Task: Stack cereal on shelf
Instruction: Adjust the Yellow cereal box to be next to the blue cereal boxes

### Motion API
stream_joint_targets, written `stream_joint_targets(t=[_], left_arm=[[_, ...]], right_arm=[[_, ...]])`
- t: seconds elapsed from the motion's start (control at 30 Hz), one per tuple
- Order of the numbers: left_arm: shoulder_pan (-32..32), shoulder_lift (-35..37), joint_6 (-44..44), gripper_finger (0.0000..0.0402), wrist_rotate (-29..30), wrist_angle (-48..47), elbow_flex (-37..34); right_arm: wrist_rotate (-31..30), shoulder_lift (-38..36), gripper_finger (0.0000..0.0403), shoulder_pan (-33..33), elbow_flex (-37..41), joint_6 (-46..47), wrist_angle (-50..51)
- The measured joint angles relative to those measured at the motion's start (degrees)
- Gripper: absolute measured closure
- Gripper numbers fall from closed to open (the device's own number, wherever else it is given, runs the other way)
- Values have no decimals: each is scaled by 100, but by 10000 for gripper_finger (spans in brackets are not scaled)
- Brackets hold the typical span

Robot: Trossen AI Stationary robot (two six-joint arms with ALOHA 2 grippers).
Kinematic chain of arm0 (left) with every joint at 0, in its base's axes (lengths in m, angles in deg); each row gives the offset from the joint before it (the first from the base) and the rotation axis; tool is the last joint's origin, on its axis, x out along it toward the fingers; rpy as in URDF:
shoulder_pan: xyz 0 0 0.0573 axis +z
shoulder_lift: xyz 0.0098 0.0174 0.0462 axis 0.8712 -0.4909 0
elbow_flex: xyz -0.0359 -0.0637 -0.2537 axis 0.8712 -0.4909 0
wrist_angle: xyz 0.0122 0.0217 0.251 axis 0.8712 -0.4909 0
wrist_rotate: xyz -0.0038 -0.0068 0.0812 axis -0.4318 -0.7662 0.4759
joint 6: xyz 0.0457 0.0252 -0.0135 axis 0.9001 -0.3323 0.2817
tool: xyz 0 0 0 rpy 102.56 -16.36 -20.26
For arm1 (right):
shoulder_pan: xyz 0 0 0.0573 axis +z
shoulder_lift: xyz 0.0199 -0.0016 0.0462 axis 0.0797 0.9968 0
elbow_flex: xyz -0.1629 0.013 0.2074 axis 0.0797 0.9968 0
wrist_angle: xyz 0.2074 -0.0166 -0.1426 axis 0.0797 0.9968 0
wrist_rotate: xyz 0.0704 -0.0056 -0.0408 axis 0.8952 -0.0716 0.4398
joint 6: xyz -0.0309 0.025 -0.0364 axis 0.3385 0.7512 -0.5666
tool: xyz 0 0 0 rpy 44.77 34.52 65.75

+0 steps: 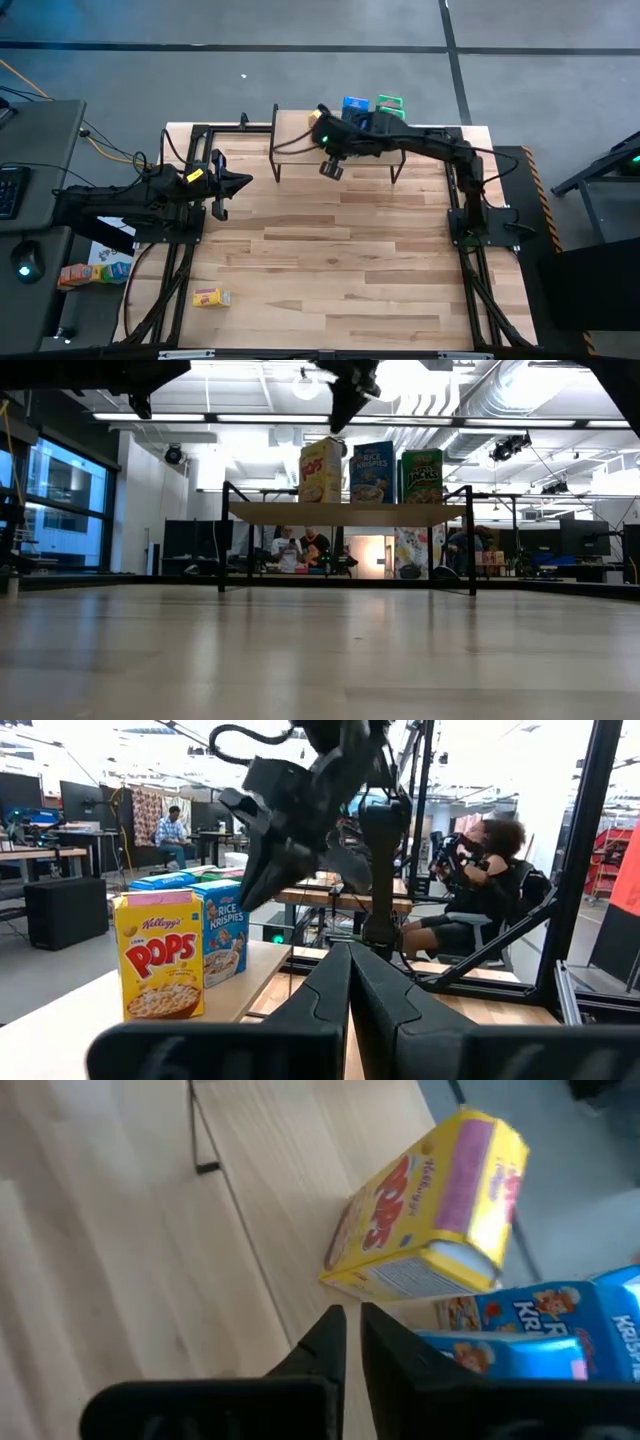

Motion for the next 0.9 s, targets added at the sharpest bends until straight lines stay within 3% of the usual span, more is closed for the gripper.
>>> stream_joint_targets(t=[0.5,0.67,0.9], left_arm=[[-1,-2,-3,402,0,-164,-2],[0,0,-48,402,0,-177,-2],[-1,-2,-51,401,0,-178,-2]], right_arm=[[-1267,1074,402,353,0,-79,126],[-1634,1113,403,620,0,-117,301],[-1654,1071,403,958,16,-130,337]])
